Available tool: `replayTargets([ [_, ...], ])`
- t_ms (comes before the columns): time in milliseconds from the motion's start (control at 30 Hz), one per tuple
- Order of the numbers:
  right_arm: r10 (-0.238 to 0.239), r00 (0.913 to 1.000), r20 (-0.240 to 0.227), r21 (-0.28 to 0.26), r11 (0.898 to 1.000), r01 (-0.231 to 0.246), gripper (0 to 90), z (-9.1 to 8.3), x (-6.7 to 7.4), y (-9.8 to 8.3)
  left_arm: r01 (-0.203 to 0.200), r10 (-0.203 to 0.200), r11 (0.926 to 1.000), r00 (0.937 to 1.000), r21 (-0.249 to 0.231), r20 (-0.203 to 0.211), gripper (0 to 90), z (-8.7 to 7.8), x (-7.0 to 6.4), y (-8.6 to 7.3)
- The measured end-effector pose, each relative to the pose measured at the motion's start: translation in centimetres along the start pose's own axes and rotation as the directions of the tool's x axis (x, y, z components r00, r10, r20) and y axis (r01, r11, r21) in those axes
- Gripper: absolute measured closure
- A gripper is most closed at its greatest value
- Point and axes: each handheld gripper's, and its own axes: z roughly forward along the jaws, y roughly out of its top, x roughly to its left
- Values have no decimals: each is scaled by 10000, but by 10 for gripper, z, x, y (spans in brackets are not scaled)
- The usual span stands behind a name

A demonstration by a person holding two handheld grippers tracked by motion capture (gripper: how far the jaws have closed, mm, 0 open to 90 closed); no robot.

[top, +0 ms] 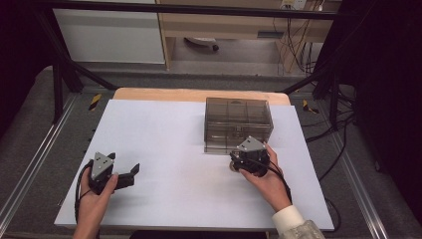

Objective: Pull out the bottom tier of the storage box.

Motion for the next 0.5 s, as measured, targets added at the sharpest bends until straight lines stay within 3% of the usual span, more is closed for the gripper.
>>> replayTargets([
  [133, 647, 9969, -447, 283, 9976, -635, 206, 1, -2, 1, -23, 23, 10000, 10000, -44, 33, 56, -1, -1, 1],
  [400, 941, 9909, -963, 464, 9949, -900, 157, 2, -2, 5, 101, -102, 9999, 9999, -129, -114, 56, 0, 3, 3],
  [500, 1054, 9883, -1105, 486, 9937, -1005, 154, 1, -4, 7, 265, -266, 9996, 9995, 42, 162, 56, 0, 3, 2],
])
